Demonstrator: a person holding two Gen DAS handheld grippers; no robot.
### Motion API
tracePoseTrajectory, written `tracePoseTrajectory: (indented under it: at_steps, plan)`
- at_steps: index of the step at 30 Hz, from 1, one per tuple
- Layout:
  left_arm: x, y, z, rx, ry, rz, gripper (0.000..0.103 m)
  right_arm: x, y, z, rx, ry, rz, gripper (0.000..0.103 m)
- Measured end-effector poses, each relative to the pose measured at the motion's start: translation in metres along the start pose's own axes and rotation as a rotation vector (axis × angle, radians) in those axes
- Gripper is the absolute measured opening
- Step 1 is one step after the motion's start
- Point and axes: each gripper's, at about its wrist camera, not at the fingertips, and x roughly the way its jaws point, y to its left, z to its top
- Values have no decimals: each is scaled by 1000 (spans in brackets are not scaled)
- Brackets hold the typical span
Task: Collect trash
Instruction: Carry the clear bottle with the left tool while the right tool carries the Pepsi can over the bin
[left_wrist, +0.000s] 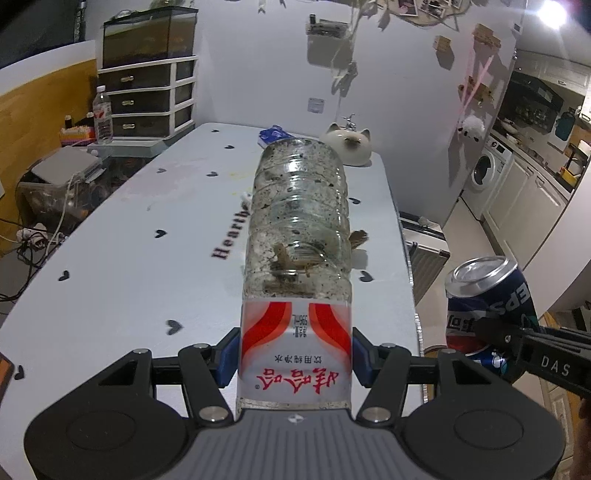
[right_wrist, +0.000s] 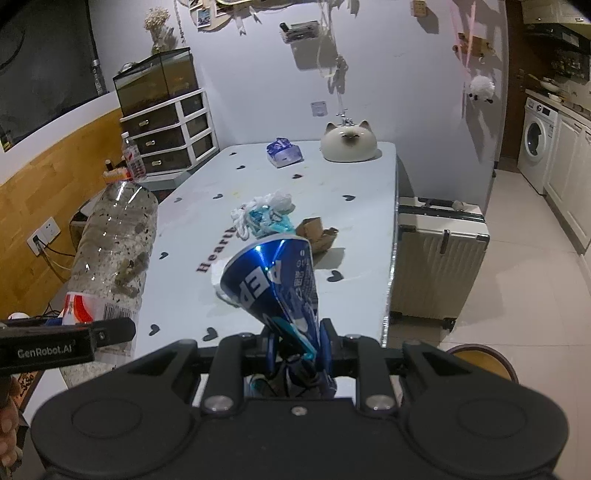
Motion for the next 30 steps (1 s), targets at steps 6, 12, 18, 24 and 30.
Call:
tracePoseTrajectory:
  at_steps: [6,12,18,24,30]
  plan:
    - [16,-51,1,6,15,-5,60,0,-50,7,5,7,-8,24]
    - [39,-105,3,-7,44,0,60,7,-112,18,-2,35,-4,24]
    - [71,-169,3,-9,78,-5,60,22,-179,27,-4,64,11,24]
    - [106,-233,-3,13,151,-40,60,35,-248,24,41,102,-8,24]
    - [147,-288,-13,58,235,-83,60,46,-309,10,116,146,-61,24]
